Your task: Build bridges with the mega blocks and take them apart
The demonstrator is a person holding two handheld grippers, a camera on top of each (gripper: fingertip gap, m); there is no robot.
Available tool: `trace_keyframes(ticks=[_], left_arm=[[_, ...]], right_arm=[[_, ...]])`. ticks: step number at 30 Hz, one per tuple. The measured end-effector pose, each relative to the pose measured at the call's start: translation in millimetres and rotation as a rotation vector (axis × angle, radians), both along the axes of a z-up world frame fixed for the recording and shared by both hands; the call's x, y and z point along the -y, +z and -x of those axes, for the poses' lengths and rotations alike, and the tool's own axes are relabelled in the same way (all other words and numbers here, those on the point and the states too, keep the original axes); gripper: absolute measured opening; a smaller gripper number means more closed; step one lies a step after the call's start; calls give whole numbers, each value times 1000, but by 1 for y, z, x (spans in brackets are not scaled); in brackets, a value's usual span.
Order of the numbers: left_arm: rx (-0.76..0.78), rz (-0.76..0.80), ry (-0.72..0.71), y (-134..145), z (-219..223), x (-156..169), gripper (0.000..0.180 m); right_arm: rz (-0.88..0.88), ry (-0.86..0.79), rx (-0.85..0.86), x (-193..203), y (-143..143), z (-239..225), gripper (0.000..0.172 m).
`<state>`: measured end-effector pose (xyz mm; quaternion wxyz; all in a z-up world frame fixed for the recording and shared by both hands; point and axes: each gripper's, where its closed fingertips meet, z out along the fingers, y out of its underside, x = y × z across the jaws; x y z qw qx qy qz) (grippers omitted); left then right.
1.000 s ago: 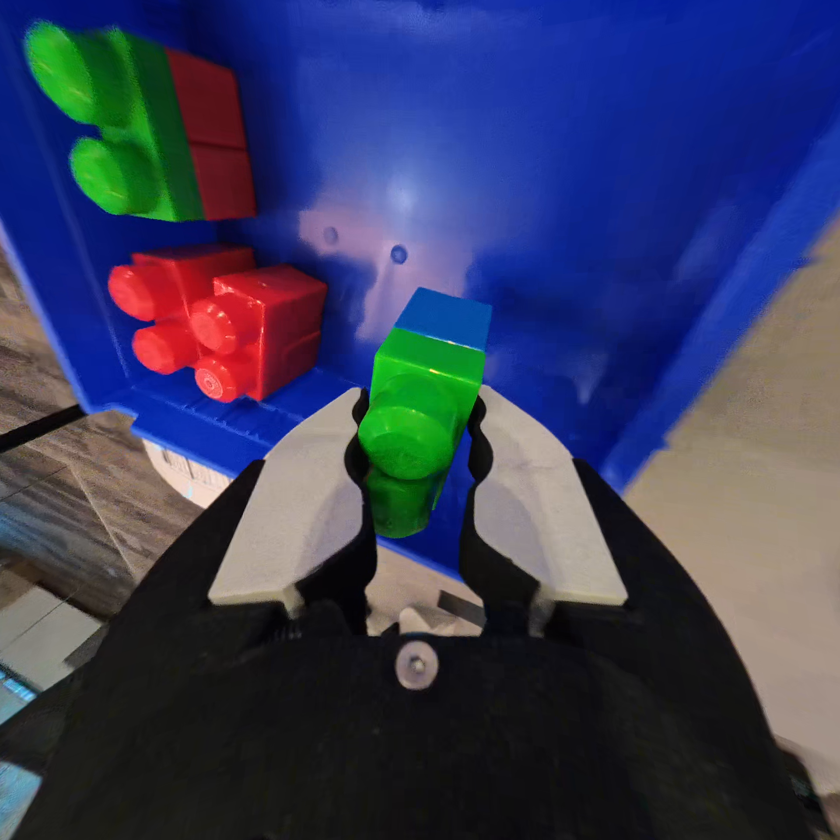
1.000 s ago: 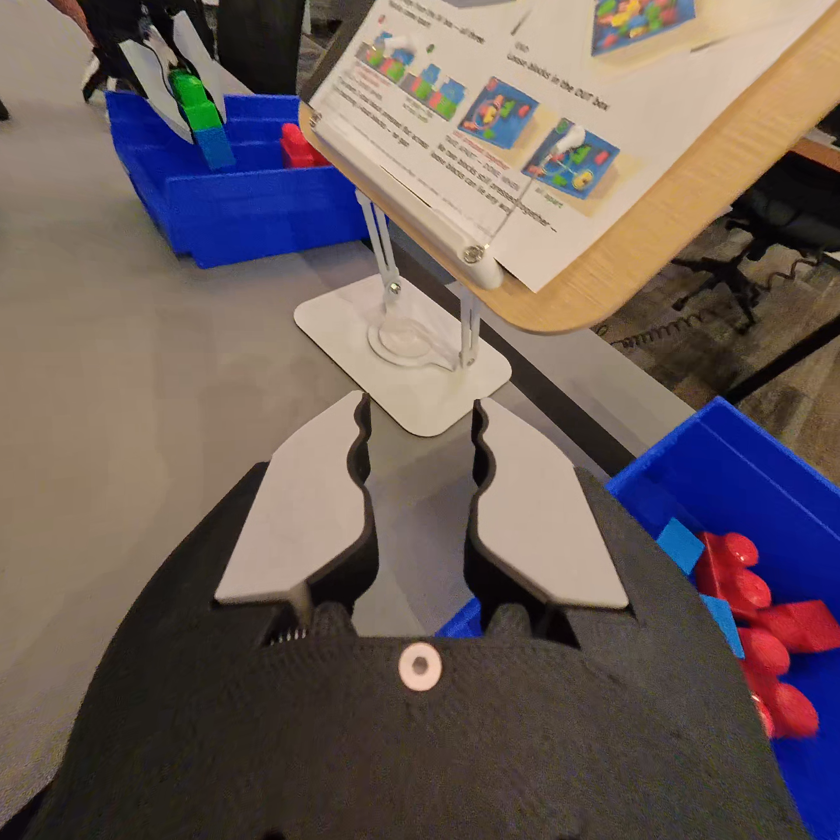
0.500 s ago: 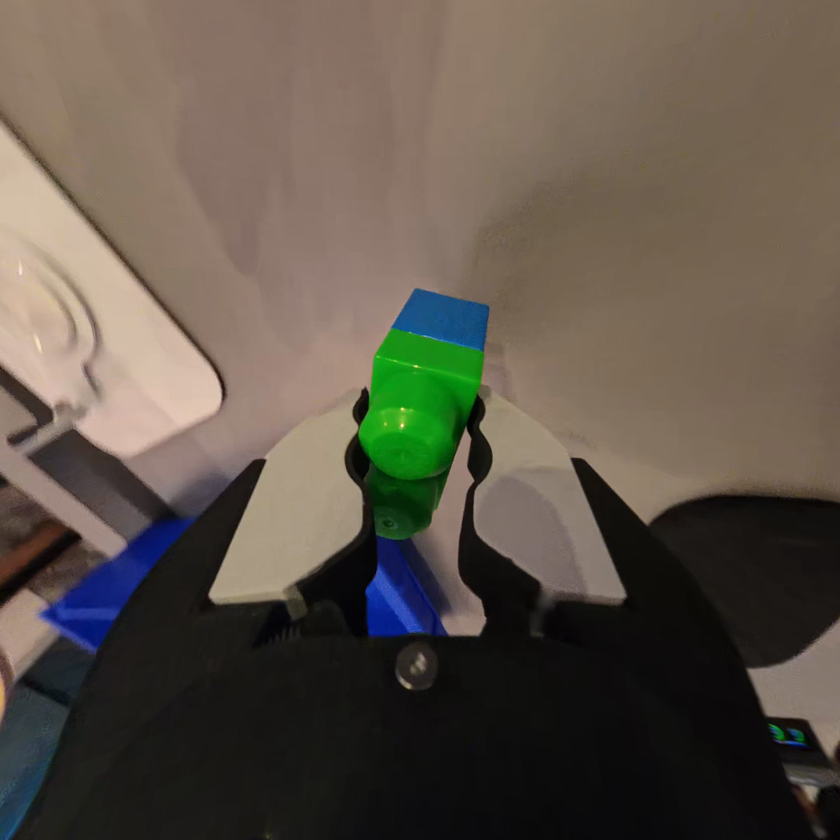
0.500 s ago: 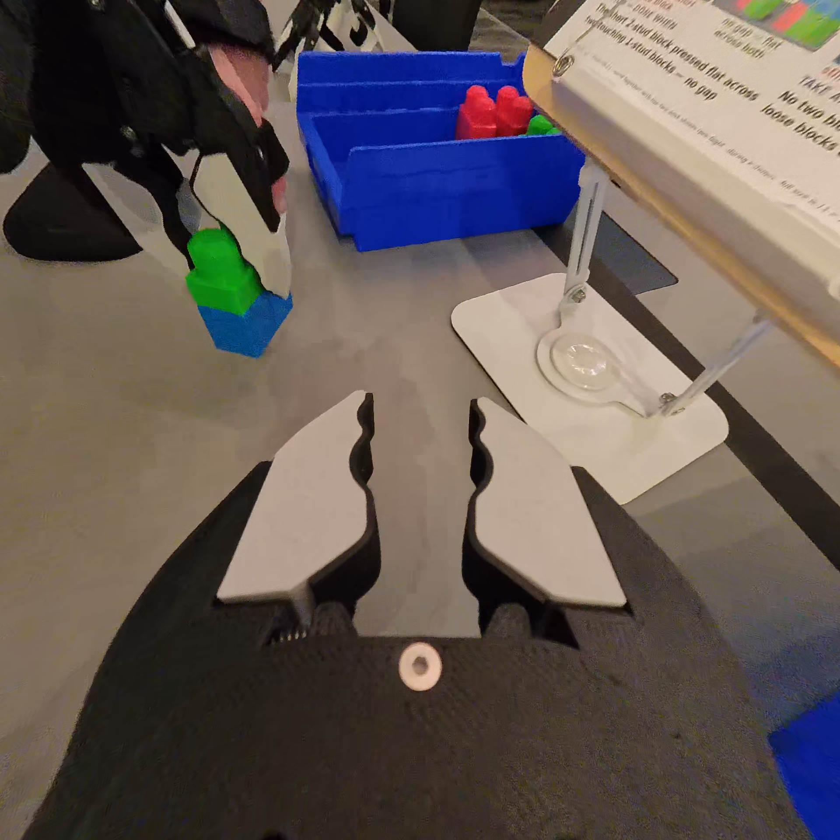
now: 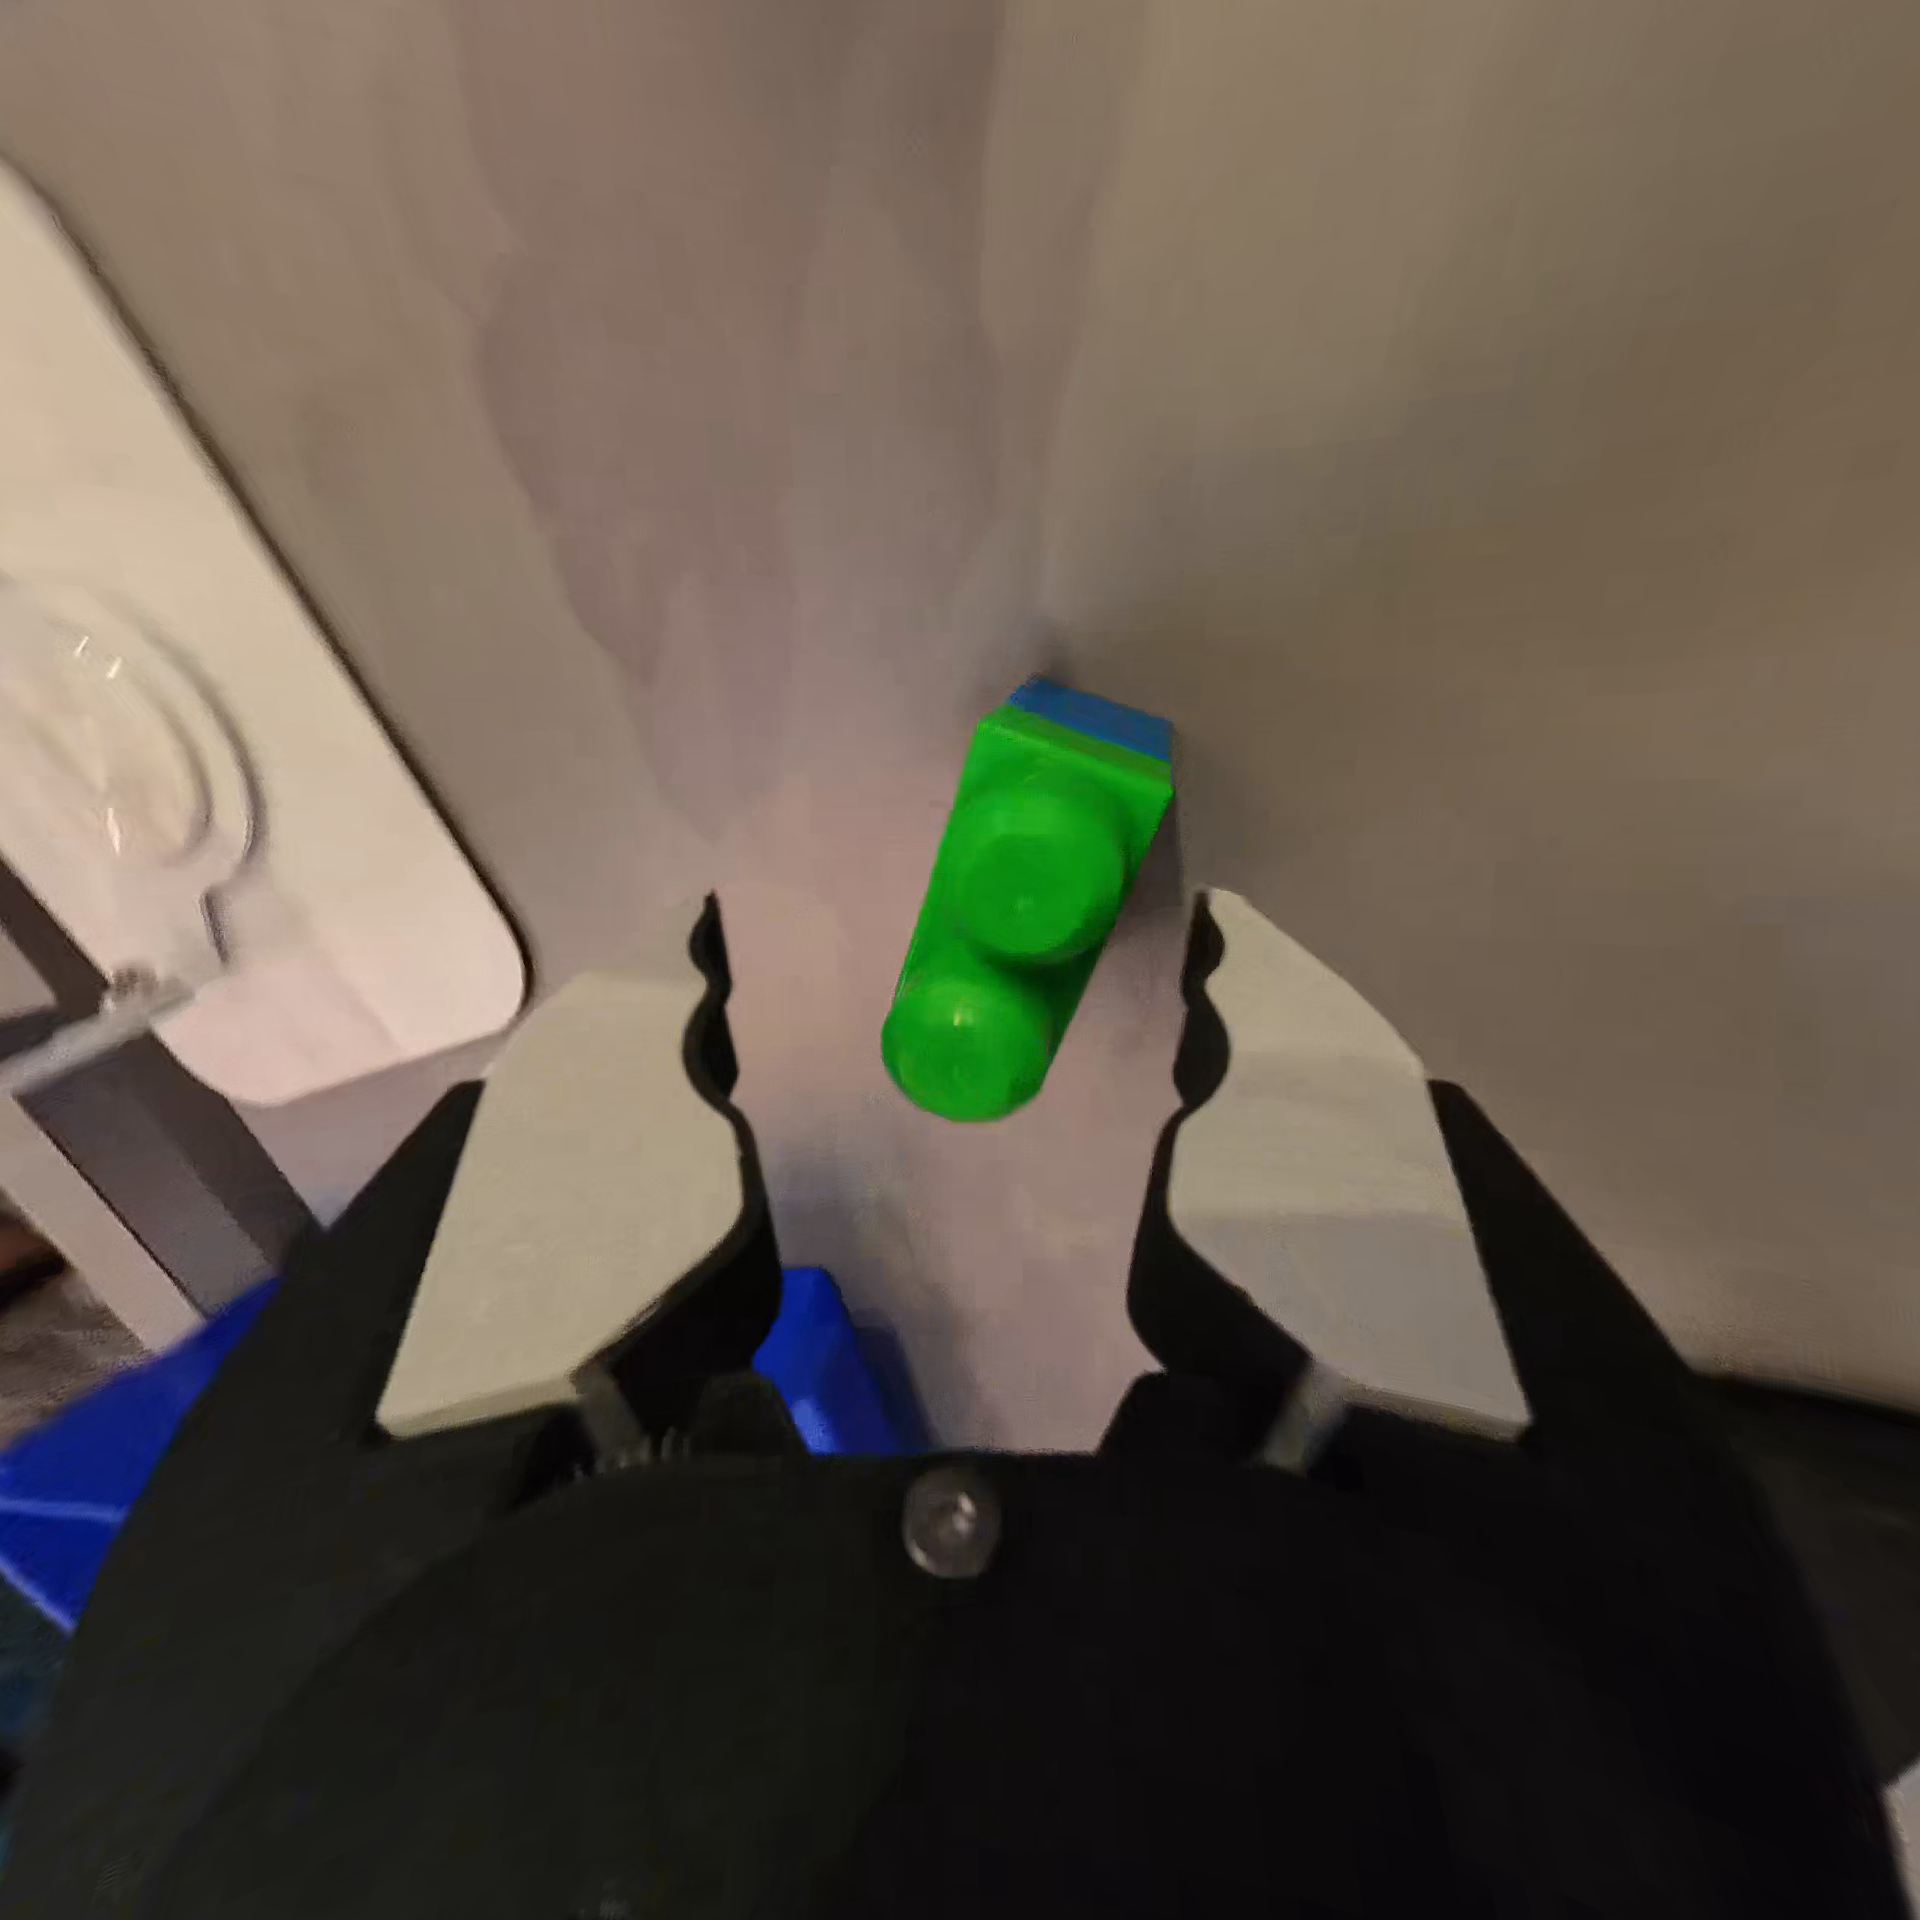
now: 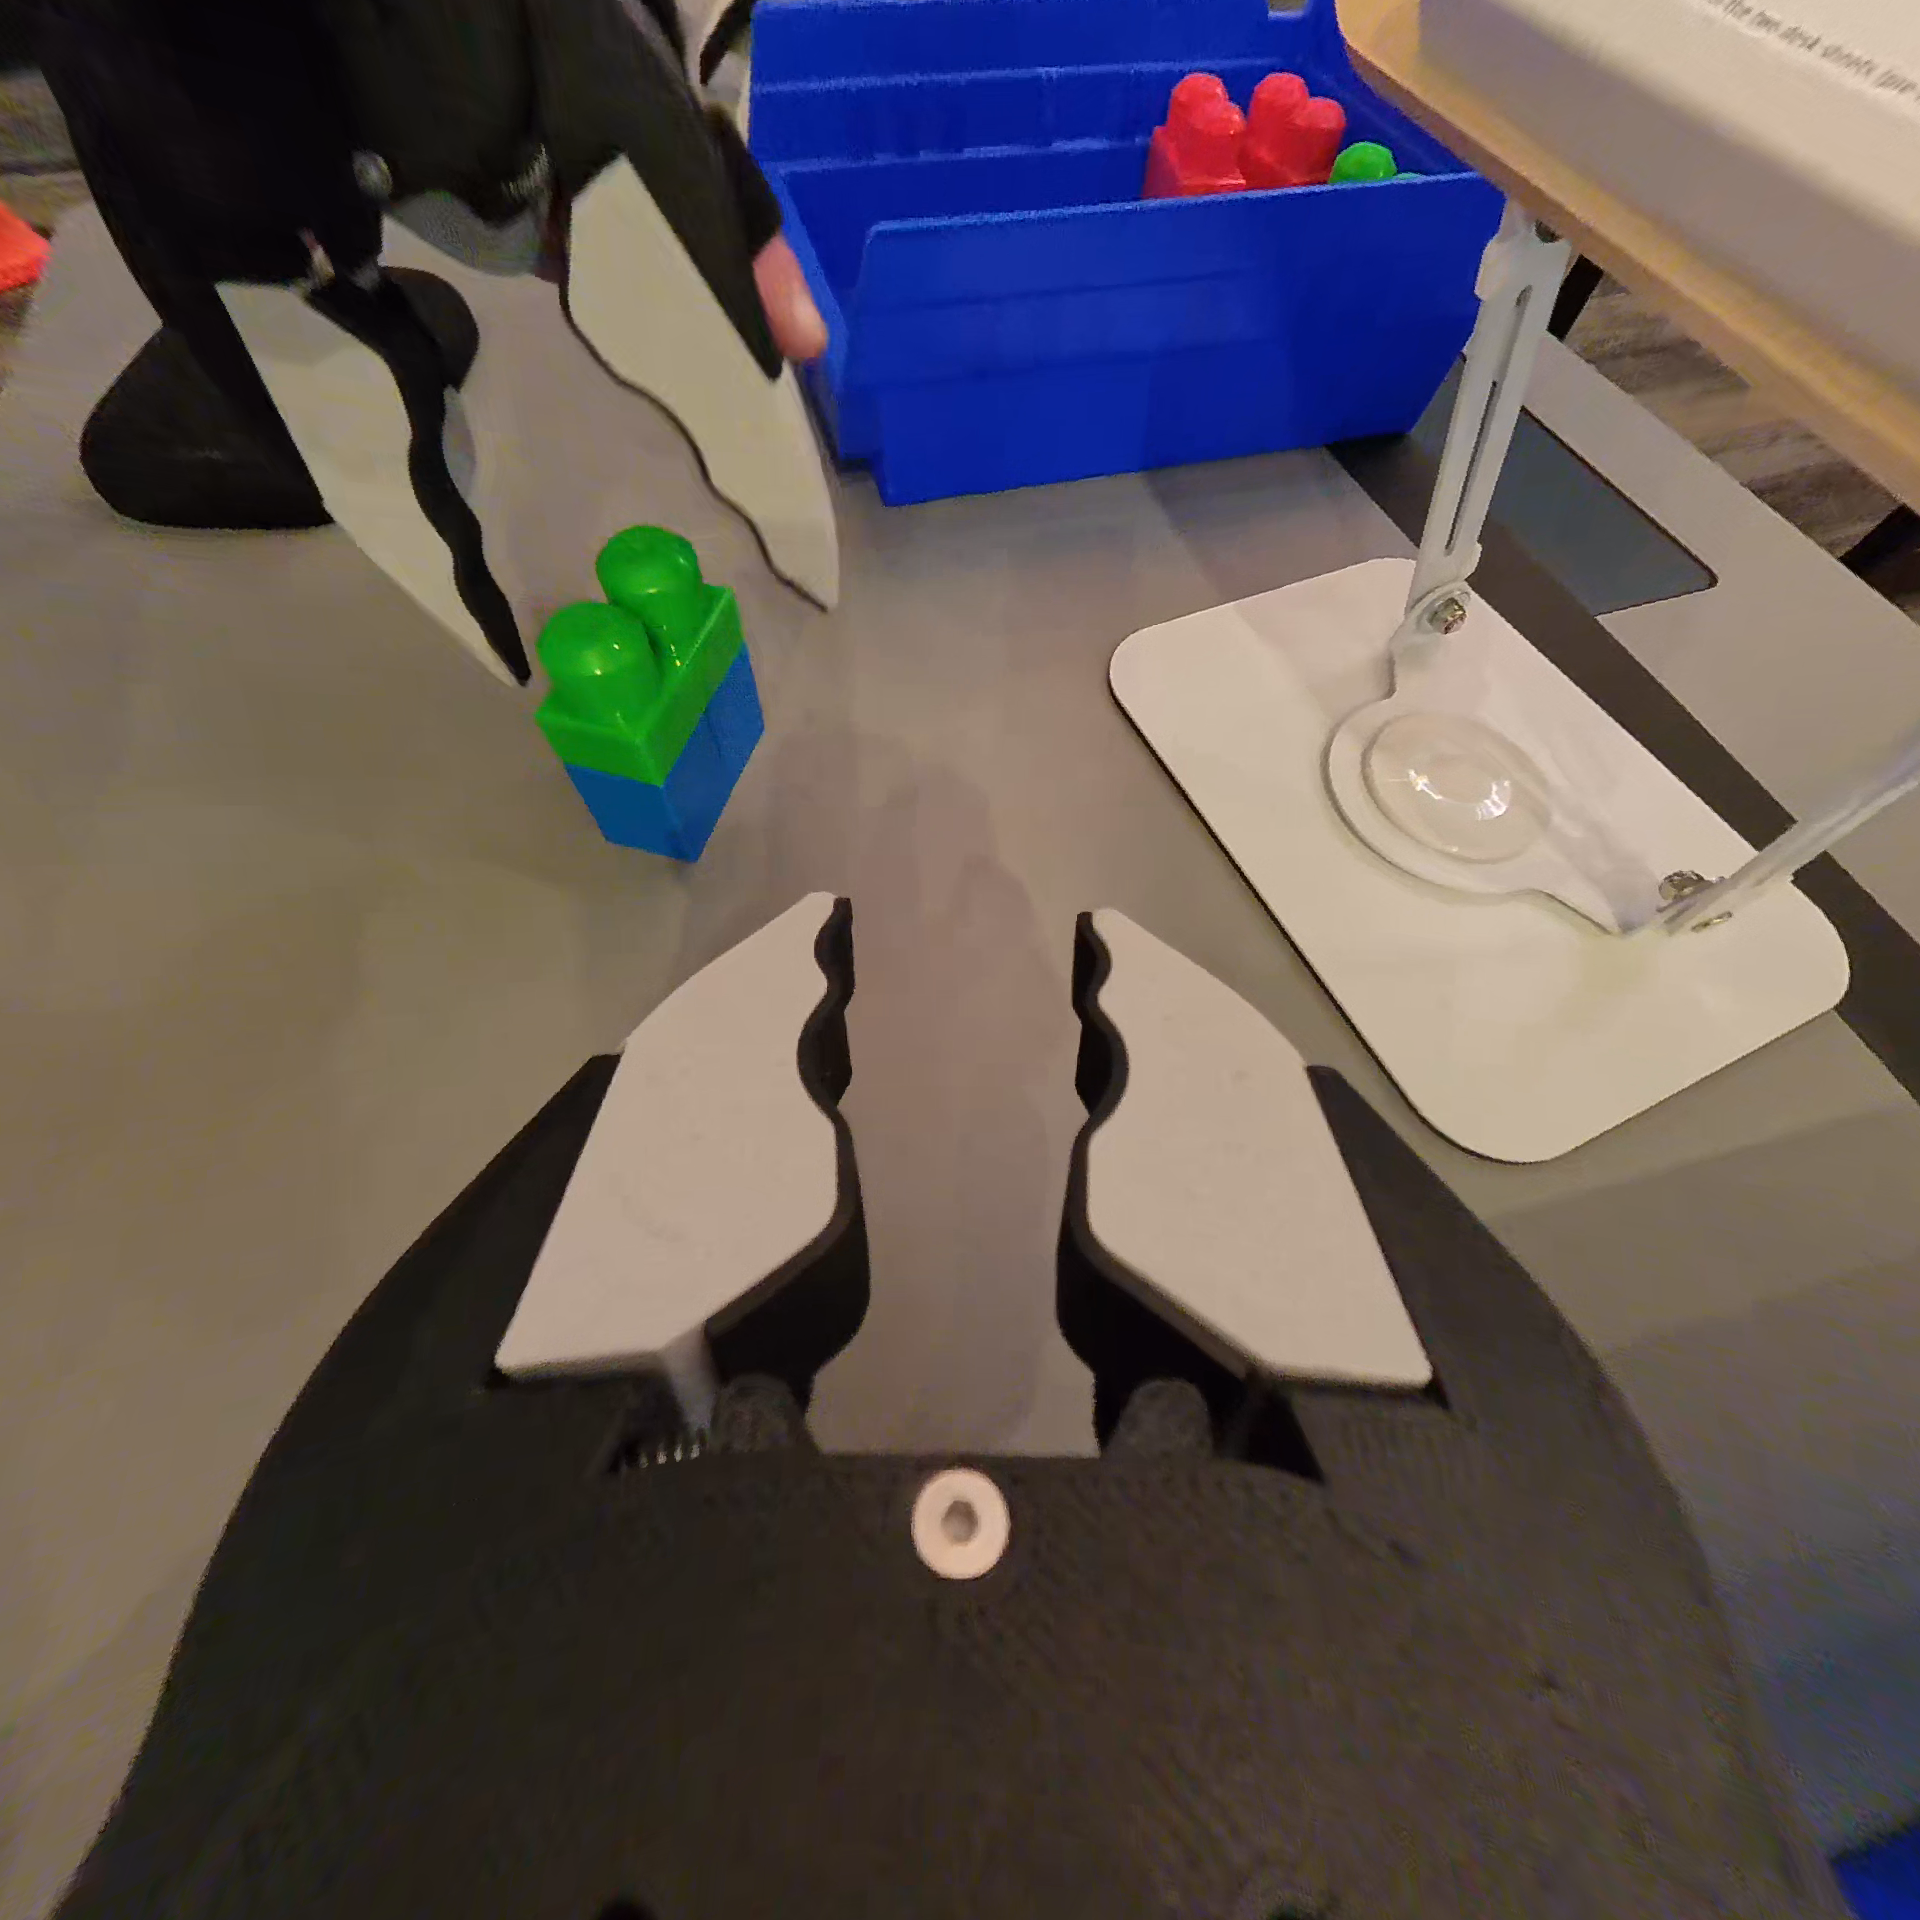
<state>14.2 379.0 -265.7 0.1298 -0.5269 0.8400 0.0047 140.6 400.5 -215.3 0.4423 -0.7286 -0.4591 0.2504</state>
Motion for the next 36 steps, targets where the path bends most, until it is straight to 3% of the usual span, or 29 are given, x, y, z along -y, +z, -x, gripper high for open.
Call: trace_keyframes(ticks=[5, 8, 12, 14, 19, 23, 26, 28, 30, 32, 36], left_arm=[[366, 87, 501, 29, 16, 0, 103], [514, 295, 783, 14, 28, 21, 96], [568, 304, 936, -13, 33, 27, 91], [611, 310, 938, -11, 25, 28, 79], [599, 380, 936, -20, 9, 30, 76], [616, 420, 847, -14, 5, 26, 81], [603, 438, 773, -16, 7, 28, 105], [573, 332, 746, -26, 13, 21, 125], [550, 297, 693, -36, 10, 24, 133], [512, 246, 690, -47, 6, 20, 130], [531, 291, 695, -48, -6, 21, 90]], right_arm=[[24, 41, 77, 10, -7, 9, 19], [118, 92, 81, 18, -17, 35, 4], [183, 114, 124, 21, -43, 71, 0], [198, 110, 166, 21, -57, 83, 0], [239, 155, 145, 38, -61, 101, 0], [261, 193, 164, 53, -64, 106, 0], [259, 192, 115, 52, -54, 102, 0], [252, 181, 87, 47, -47, 95, 0], [261, 166, 53, 41, -42, 90, 0], [277, 163, 31, 39, -41, 89, 0], [261, 159, 28, 38, -41, 88, 0]])
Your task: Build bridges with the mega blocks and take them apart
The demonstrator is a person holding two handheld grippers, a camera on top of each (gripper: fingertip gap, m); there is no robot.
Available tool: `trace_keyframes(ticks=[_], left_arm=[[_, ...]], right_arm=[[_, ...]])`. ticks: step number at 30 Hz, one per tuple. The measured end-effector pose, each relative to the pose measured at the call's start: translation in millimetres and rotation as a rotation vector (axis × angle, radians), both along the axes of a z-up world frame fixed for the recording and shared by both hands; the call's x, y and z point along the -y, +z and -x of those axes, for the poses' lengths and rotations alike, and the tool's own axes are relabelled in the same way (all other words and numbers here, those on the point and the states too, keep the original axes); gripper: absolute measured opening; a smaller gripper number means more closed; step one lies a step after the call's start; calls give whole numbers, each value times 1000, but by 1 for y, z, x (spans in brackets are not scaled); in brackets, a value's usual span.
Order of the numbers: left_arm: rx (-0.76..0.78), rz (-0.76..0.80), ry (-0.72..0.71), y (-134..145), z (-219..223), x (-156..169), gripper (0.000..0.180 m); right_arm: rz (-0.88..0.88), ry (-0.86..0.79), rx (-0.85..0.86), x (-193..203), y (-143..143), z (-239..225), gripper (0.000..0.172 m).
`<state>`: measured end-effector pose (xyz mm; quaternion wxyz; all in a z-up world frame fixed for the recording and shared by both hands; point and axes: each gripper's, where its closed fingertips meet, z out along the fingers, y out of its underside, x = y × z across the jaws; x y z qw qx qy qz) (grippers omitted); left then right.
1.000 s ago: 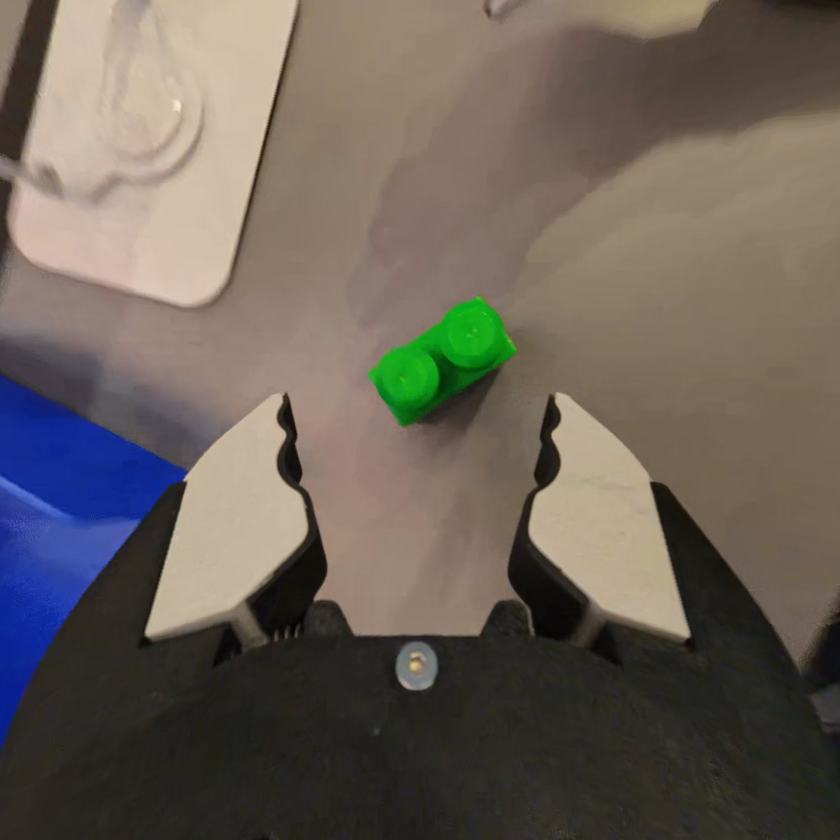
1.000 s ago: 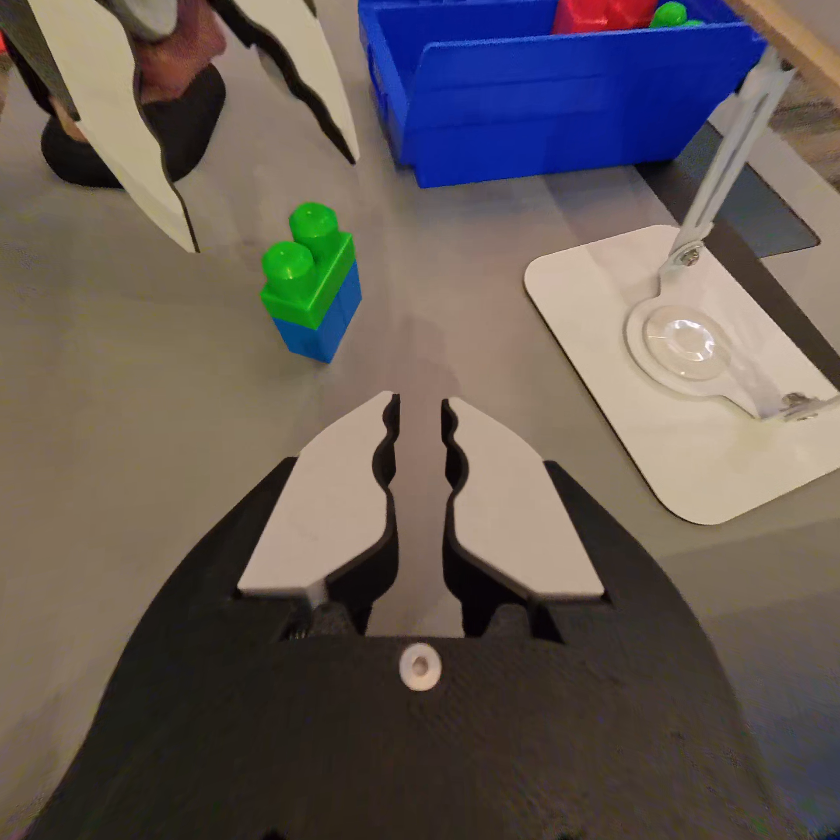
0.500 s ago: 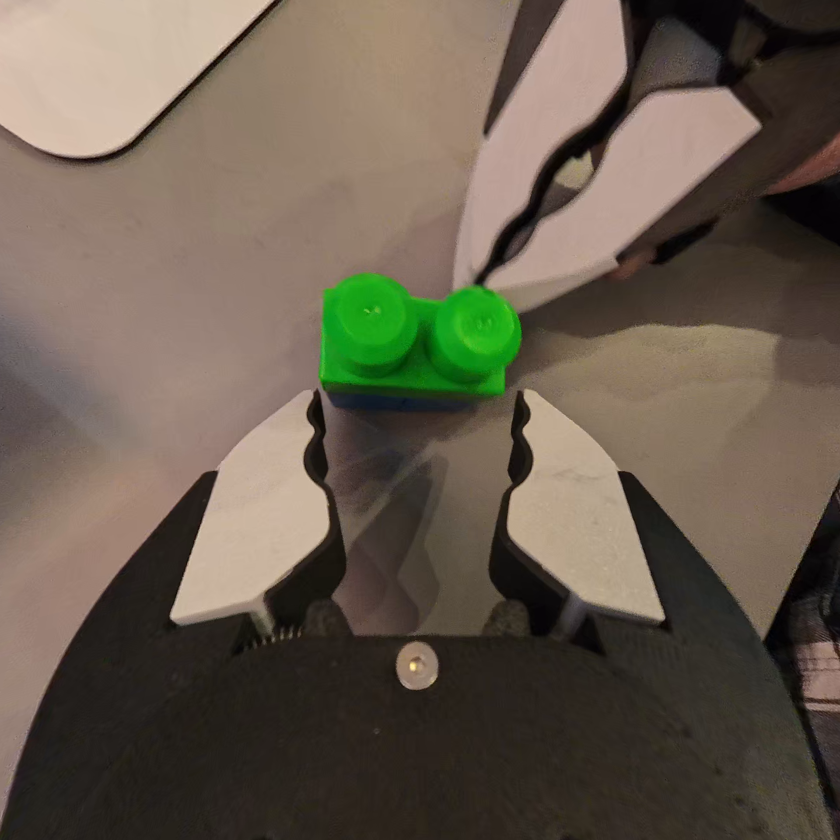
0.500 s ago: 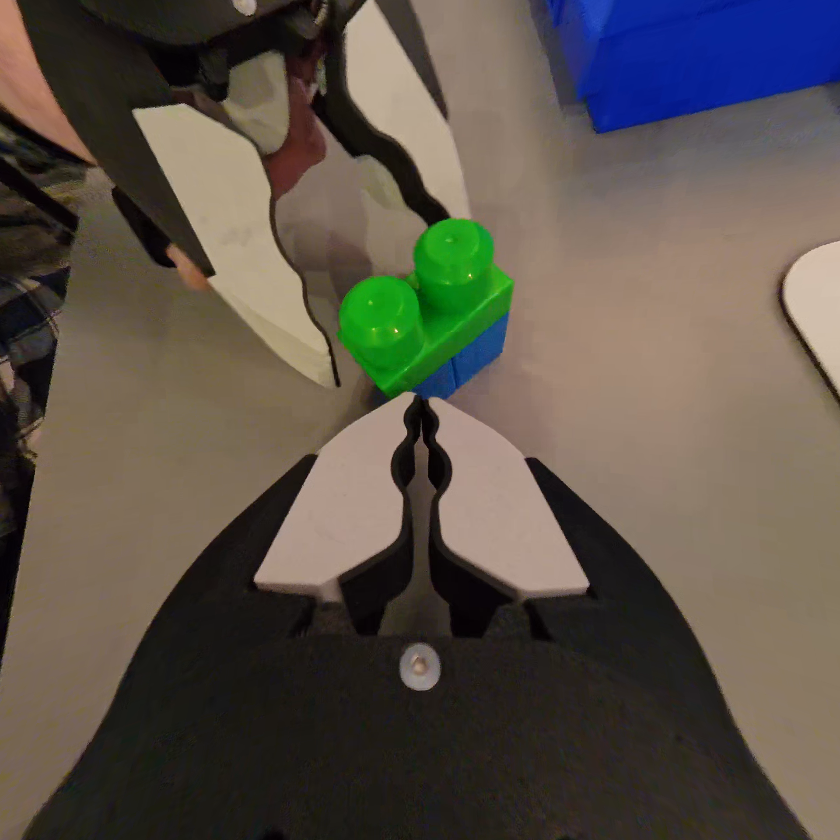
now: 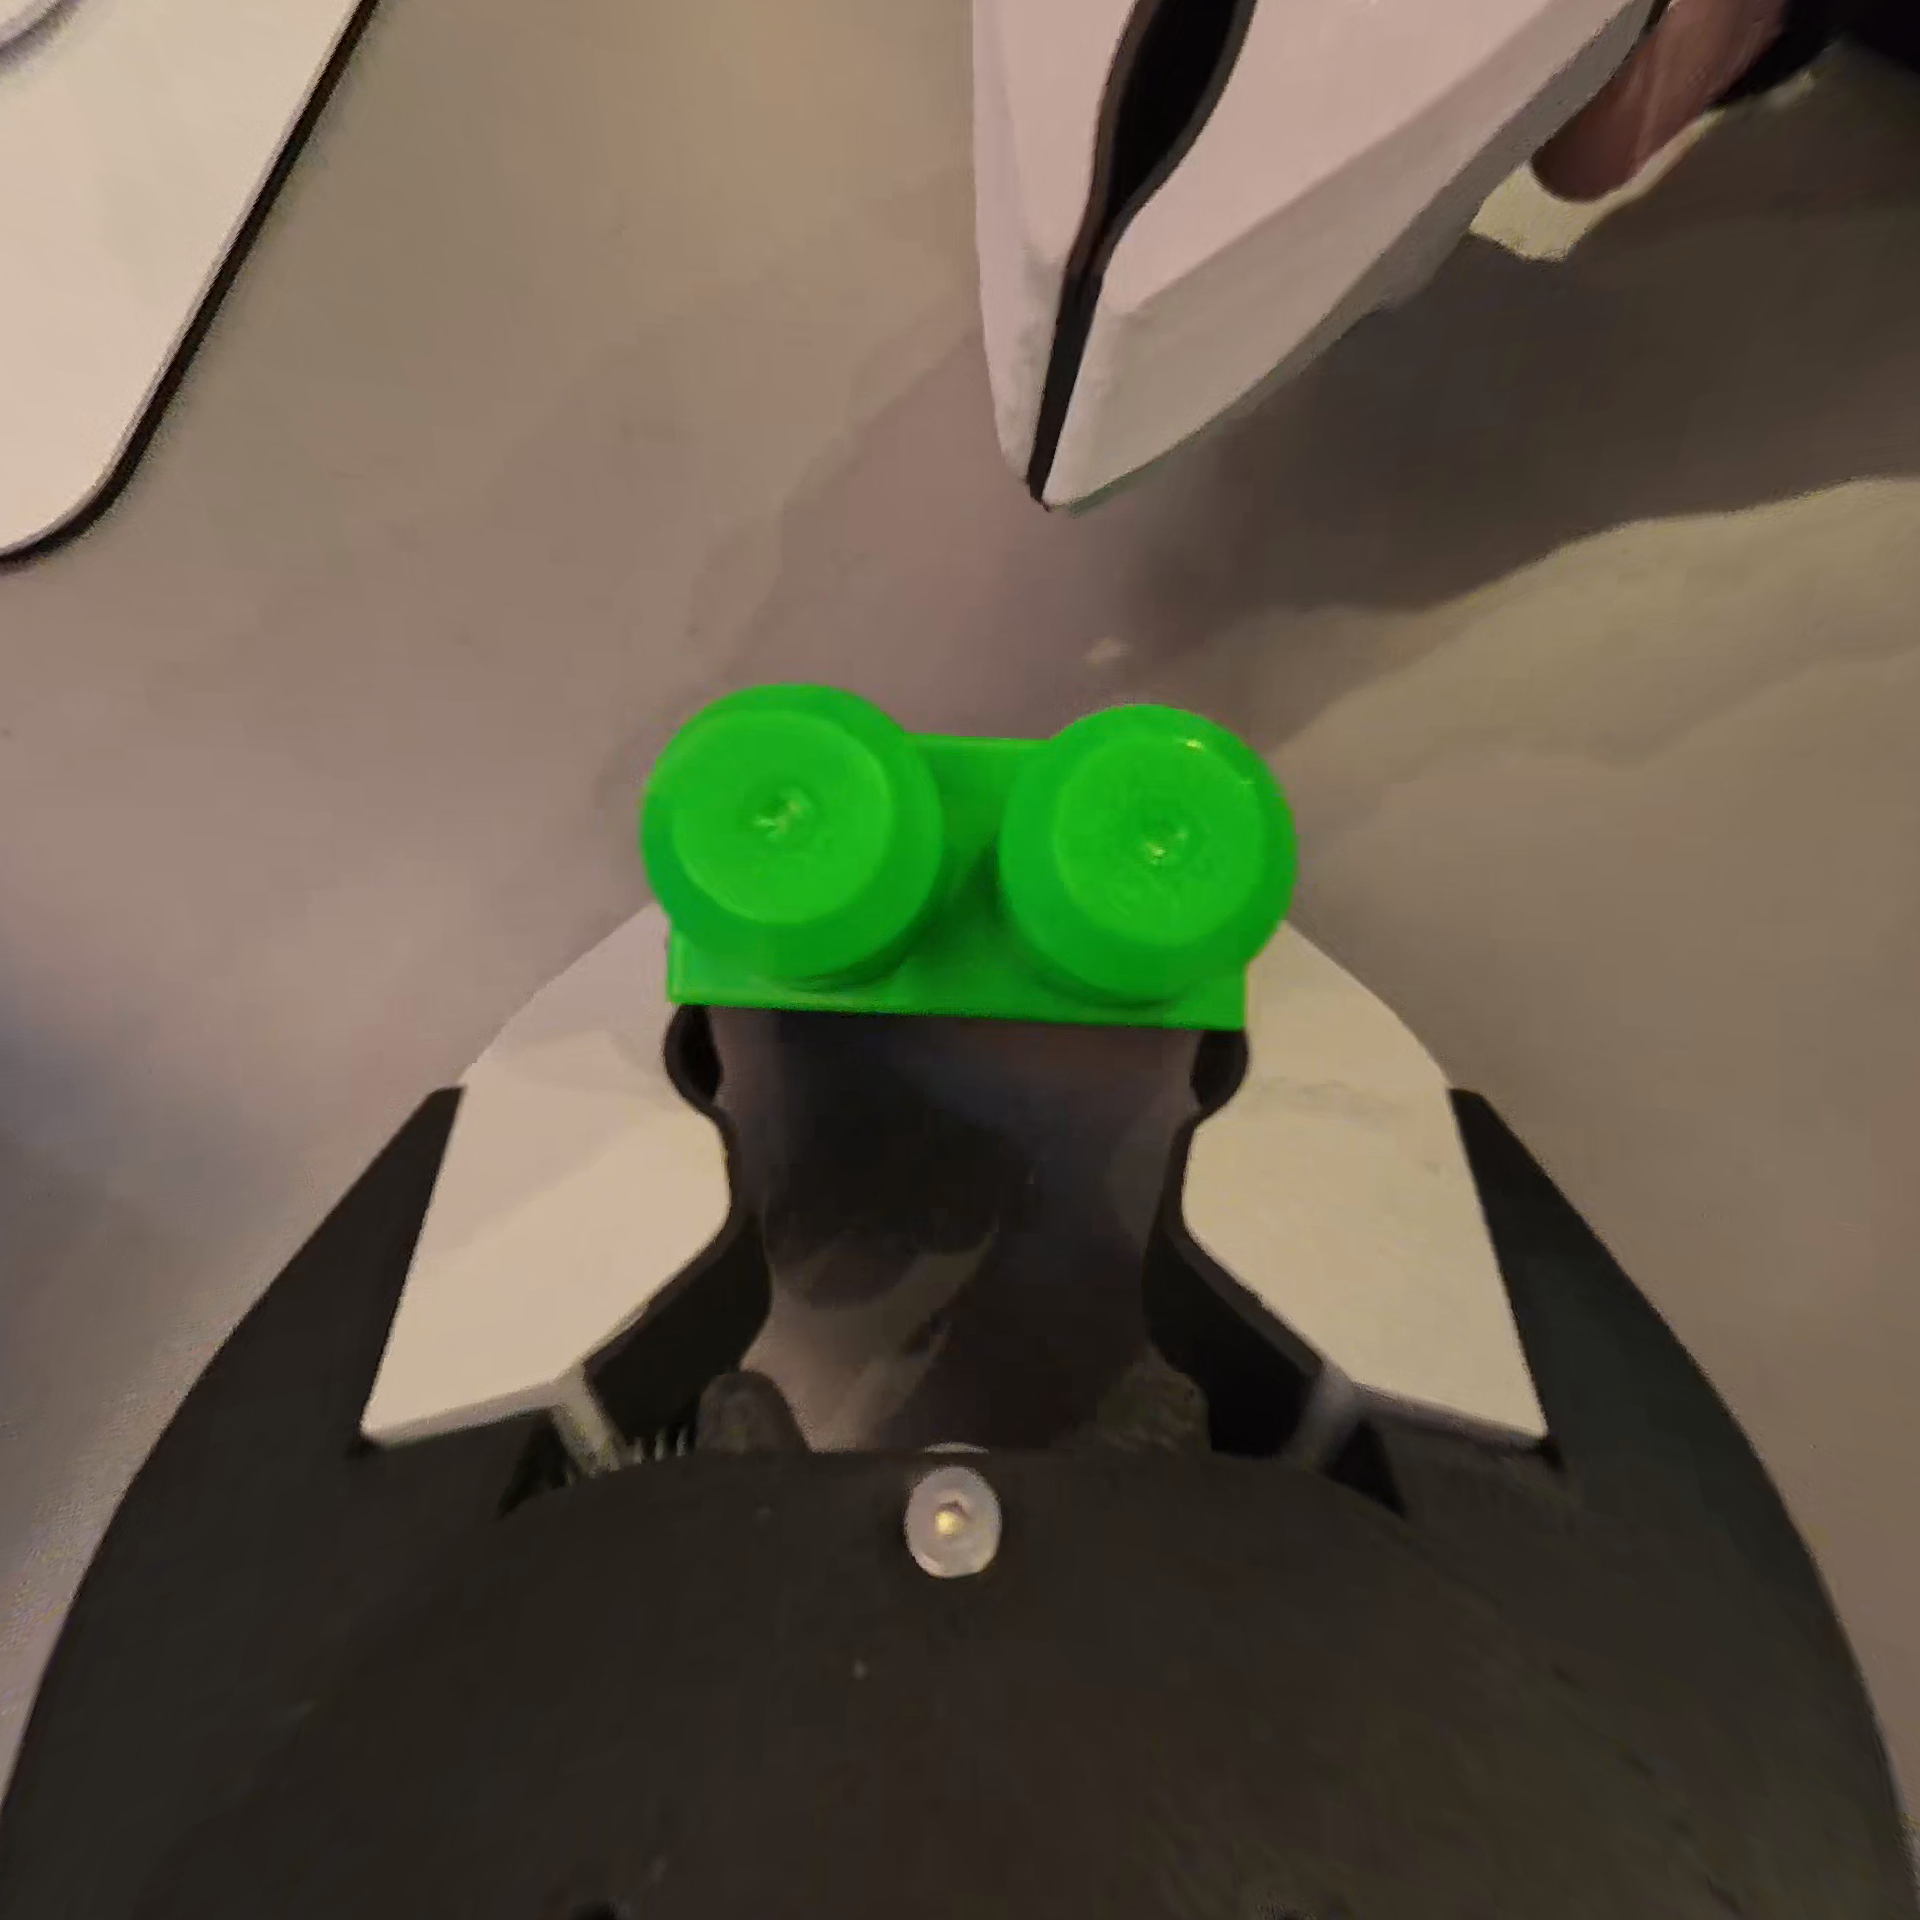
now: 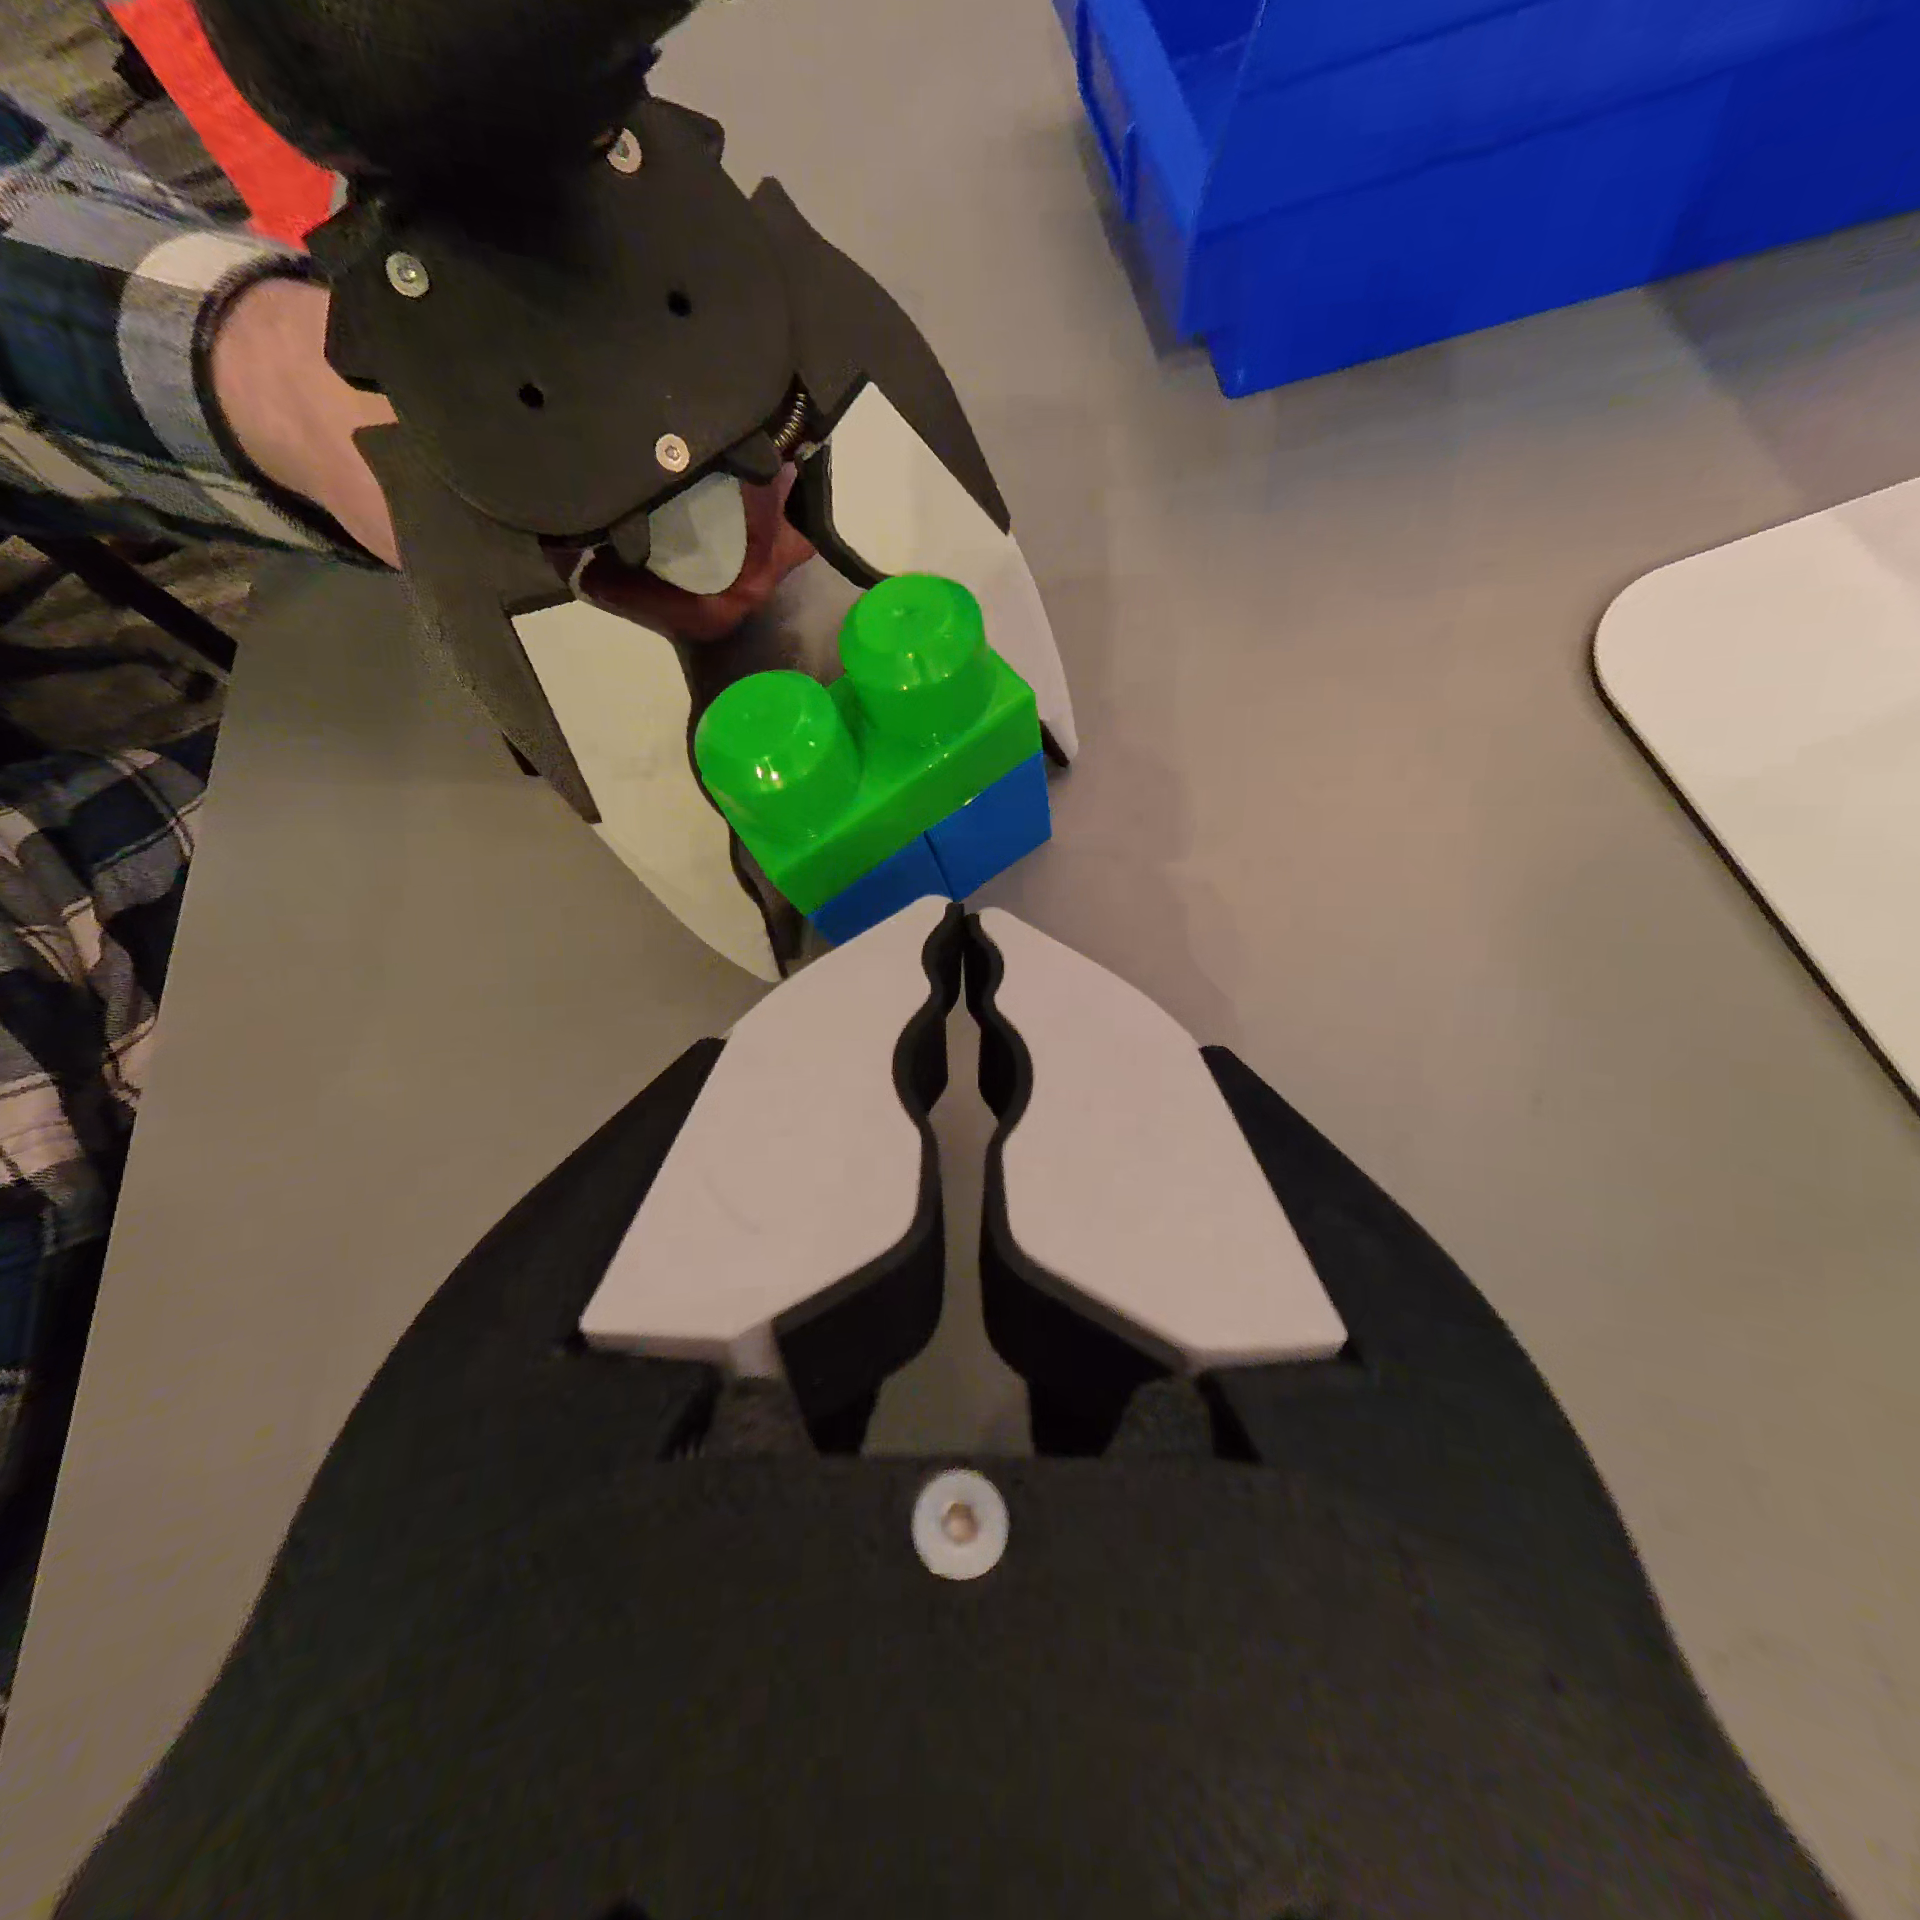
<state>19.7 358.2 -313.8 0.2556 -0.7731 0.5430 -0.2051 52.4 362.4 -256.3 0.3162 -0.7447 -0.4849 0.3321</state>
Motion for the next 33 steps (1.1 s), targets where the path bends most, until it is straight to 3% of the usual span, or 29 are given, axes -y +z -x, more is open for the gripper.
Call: trace_keyframes(ticks=[3, 7, 12, 16, 23, 27, 33], left_arm=[[20, 16, -8, 1, -3, 1, 88], [3, -7, -2, 2, -1, -2, 88], [-95, -183, 9, 22, 5, -16, 87], [-219, -324, 39, 40, 7, -28, 87], [-439, -610, 102, 68, 14, -50, 87], [-503, -684, 106, 75, 14, -54, 87], [-344, -777, 50, 98, 2, -49, 84]], right_arm=[[-17, 11, -12, 0, 3, 0, 0], [-61, 22, -38, -2, 21, -1, 15], [-45, -43, -52, -3, 42, 14, 45], [64, -144, -123, -9, 48, 34, 55], [98, -236, -201, -23, 46, 46, 41], [127, -233, -248, -27, 47, 47, 39], [172, -147, -387, -27, 68, 38, 38]])
